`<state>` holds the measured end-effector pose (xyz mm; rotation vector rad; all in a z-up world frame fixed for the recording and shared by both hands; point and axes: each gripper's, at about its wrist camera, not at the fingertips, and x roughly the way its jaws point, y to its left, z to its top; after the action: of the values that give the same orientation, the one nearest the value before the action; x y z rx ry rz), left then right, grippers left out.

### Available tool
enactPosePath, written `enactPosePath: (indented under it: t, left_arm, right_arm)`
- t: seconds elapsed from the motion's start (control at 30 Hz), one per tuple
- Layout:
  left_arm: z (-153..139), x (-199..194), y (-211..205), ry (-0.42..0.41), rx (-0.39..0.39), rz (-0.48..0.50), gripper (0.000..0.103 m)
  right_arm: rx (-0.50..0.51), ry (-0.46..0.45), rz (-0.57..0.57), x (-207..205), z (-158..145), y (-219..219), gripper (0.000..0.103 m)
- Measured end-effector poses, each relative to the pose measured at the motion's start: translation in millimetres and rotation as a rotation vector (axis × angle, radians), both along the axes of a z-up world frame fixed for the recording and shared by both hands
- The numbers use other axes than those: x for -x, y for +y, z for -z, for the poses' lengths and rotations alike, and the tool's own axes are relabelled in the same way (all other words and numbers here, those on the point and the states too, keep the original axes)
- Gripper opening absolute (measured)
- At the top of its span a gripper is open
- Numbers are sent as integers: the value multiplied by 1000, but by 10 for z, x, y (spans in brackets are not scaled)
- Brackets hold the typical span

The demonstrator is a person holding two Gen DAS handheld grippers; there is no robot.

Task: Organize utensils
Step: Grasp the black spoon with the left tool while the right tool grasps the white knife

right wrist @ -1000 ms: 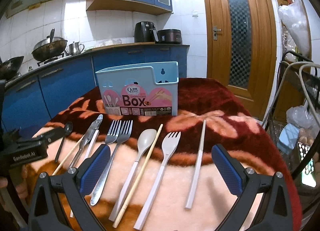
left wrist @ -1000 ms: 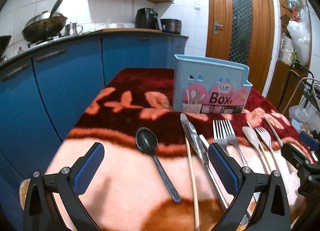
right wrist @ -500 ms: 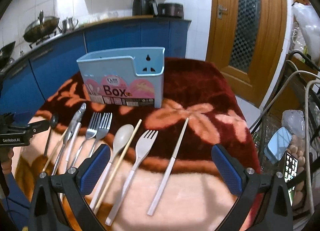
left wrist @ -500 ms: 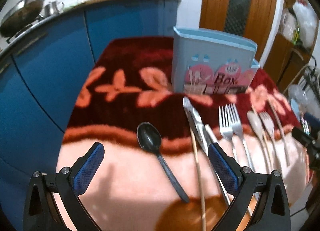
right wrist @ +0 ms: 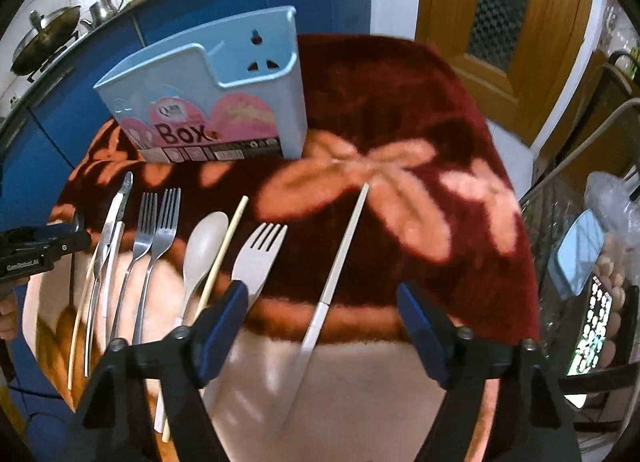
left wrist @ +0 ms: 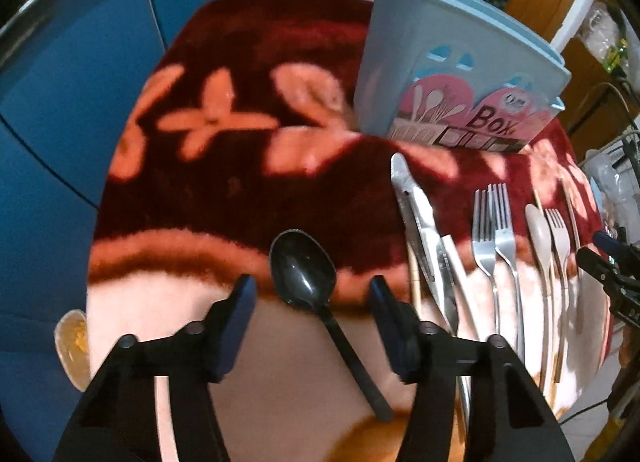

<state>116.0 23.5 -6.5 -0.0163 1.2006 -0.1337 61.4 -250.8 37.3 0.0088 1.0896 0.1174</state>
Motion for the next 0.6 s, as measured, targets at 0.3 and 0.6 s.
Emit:
enactPosePath:
  t: [0.3, 0.6]
  left_arm:
    - [5, -70, -39, 49, -18, 51, 57]
    - [-14, 45, -184, 60, 22, 57, 34]
  right_arm:
    - [-84, 72, -8, -82, 154, -49, 75]
    - [-76, 104, -15, -138, 126, -57, 58]
